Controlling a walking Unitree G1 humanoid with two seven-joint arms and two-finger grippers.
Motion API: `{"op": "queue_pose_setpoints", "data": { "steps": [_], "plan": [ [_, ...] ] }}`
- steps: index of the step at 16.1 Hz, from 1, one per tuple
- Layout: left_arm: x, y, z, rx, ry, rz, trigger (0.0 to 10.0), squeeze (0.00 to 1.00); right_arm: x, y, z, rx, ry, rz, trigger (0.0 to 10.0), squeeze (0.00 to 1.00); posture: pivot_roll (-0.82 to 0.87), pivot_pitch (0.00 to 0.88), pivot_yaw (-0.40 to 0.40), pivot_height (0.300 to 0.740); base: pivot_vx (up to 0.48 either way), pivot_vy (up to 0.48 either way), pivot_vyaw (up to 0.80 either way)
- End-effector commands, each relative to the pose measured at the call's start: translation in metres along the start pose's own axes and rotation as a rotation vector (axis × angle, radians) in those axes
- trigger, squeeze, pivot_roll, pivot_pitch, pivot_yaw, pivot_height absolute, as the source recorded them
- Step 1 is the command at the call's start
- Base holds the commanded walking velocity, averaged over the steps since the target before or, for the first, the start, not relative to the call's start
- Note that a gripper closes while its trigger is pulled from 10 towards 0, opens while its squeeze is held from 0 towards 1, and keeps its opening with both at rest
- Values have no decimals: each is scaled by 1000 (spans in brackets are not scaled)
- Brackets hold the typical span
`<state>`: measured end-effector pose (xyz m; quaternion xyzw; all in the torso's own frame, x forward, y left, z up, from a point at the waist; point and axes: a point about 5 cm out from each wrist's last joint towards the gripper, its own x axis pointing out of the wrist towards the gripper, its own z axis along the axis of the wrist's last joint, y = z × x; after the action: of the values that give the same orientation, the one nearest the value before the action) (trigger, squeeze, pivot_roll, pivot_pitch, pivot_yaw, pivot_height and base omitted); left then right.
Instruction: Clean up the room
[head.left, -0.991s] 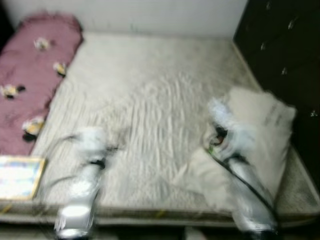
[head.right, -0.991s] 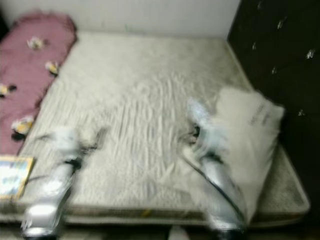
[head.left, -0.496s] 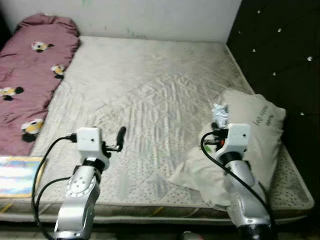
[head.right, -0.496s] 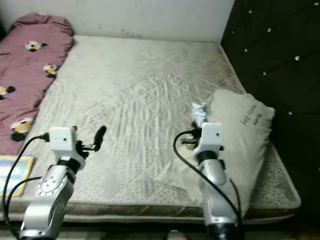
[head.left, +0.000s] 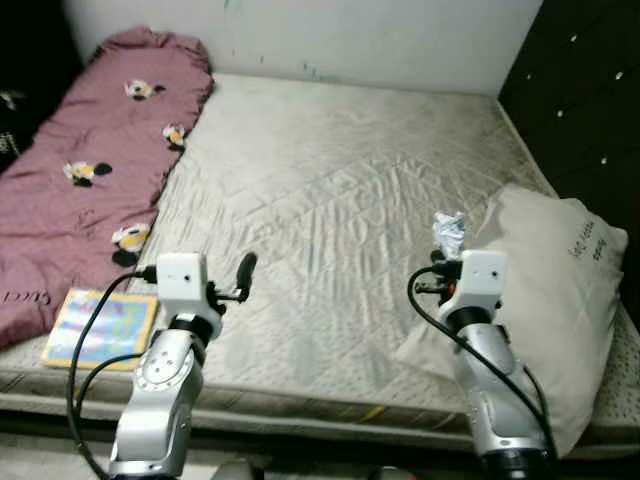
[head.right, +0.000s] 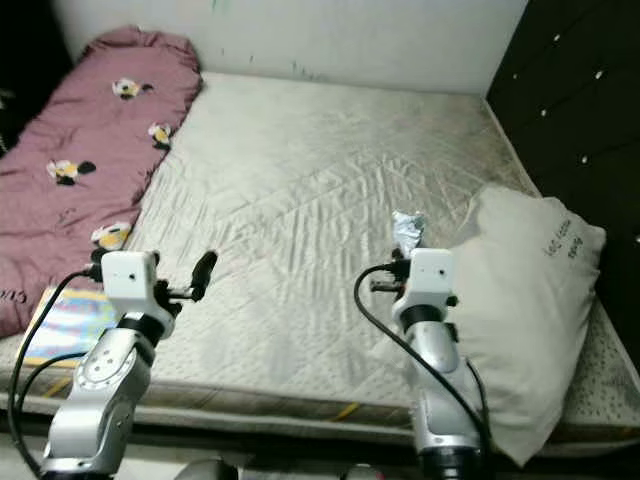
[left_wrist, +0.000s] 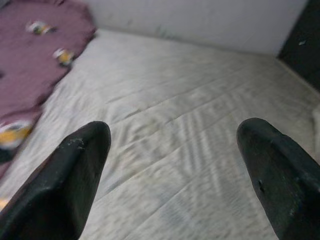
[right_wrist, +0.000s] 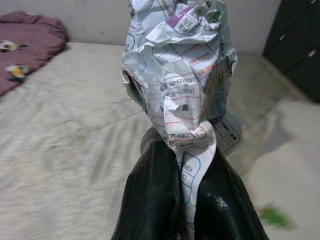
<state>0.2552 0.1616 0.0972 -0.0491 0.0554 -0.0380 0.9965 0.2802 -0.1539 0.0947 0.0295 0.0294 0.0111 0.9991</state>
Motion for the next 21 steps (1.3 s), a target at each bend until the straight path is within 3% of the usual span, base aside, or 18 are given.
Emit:
{"op": "queue_pose_setpoints", "data": {
  "steps": [1,4,13,16,21],
  "plan": [
    [2,-3,6,-2,-17,-9,10000,0,2,-3,4,2,-10,3,10000,0,-24,59,-35,740,0,480,-800],
    [3,-4,6,10,-18,-12,10000,0,2,-3,5,3,-15,13,10000,0,-28,61,-36,740,0,480,-781],
    [2,-3,8,22,-32,-9,10000,0,2,1,5,-13,-21,33,10000,0,-22,53,-42,740,0,480,0],
    [2,-1,8,36,-27,4,10000,0,2,4,7,-8,-39,71,10000,0,-20,53,-41,740,0,0,0],
    [3,-1,7,34,-15,12,10000,0,1,7,9,-19,-52,85,10000,0,-20,57,-40,740,0,480,749]
  ]
}}
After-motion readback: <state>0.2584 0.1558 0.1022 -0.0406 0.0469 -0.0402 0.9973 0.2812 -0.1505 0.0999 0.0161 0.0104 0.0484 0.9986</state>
